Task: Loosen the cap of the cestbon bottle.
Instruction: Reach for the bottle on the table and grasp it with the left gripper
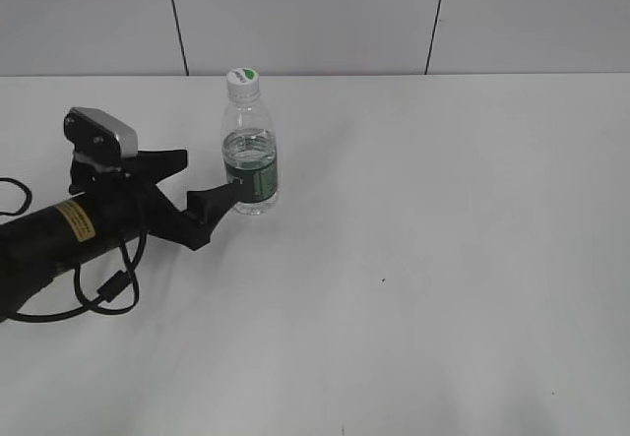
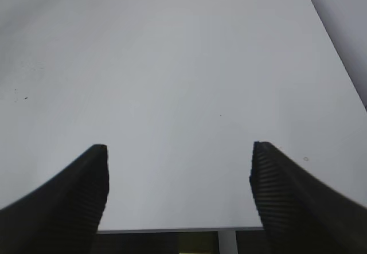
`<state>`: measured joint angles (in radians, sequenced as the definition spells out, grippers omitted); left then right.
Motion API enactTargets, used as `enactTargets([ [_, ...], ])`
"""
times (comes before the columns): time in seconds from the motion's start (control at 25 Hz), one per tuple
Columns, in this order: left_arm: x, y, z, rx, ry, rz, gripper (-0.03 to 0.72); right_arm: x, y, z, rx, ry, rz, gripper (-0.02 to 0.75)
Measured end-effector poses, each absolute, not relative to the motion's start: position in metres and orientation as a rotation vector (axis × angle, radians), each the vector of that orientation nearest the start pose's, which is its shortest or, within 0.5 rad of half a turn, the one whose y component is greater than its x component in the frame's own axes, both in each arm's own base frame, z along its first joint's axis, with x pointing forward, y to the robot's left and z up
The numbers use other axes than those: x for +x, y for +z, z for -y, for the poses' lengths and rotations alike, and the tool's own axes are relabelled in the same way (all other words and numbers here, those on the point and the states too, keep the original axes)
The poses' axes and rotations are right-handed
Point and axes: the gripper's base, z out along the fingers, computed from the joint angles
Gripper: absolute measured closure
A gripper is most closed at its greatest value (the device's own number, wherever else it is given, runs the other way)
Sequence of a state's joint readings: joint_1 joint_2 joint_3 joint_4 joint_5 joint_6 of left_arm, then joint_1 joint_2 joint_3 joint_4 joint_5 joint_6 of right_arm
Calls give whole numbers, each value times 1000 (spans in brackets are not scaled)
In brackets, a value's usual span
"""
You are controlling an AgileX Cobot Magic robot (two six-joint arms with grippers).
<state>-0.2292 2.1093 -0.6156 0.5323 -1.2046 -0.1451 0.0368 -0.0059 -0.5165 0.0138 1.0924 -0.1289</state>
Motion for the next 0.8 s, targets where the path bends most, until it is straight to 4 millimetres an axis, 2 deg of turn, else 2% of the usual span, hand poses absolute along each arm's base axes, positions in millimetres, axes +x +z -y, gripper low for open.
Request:
enactTargets([
  [0.32,316,75,121,633,-578,-1696,95,-9,279,-1,-171,-41,-2047,150],
  [0.64,325,61,144,685,-618,-1674,97,-9,279,-1,-171,-41,-2047,150],
  [0.8,332,62,151,694,-623,-1649,97,-9,279,-1,-171,-41,-2047,150],
])
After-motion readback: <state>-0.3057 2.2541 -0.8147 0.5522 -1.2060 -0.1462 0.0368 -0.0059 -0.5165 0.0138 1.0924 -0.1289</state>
